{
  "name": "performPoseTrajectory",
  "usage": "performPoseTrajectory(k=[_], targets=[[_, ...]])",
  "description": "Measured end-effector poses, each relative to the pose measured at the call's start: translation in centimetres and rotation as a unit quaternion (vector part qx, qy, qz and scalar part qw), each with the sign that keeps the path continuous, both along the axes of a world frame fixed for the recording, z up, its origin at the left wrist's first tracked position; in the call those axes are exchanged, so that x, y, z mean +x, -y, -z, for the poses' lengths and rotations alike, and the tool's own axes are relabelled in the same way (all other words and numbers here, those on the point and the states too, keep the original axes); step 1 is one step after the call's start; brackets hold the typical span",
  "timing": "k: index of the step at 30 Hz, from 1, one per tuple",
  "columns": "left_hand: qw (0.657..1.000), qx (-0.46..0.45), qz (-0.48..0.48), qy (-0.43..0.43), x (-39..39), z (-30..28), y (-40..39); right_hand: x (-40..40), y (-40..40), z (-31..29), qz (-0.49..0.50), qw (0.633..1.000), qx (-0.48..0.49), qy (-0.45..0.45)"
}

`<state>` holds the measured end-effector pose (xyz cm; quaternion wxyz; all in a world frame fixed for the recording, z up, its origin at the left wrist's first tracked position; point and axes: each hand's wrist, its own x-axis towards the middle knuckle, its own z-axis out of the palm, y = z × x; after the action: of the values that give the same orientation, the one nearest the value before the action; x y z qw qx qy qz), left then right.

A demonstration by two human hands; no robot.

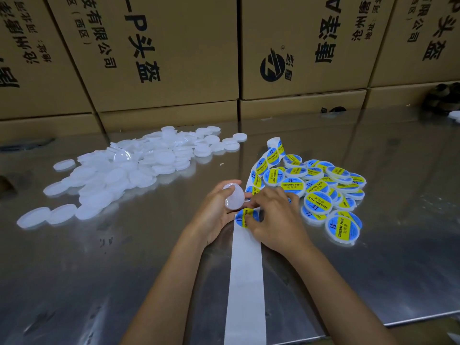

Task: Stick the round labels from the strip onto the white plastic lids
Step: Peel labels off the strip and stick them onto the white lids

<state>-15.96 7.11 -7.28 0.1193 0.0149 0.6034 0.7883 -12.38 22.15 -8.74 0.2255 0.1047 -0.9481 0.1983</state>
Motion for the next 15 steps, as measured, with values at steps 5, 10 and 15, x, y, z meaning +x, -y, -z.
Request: performPoseTrajectory(k=[5,10,15], targets=[[1.000,-0.015,-0.010,0.003,0.2,-0.2,0.1,0.4,0.3,-0.6,-0.056,0.996,-0.061,-0.012],[1.000,-0.001,-0.017,0.014,0.5,-0.4,-0.1,1.1,0.8,-2.3,-0.122,0.940,-0.319,0.018],[0.997,0.052,-0.020,0.051,0.6,-0.9,0.1,1.0,0.1,-3.5,-0.109,0.799,-0.581,0.108]])
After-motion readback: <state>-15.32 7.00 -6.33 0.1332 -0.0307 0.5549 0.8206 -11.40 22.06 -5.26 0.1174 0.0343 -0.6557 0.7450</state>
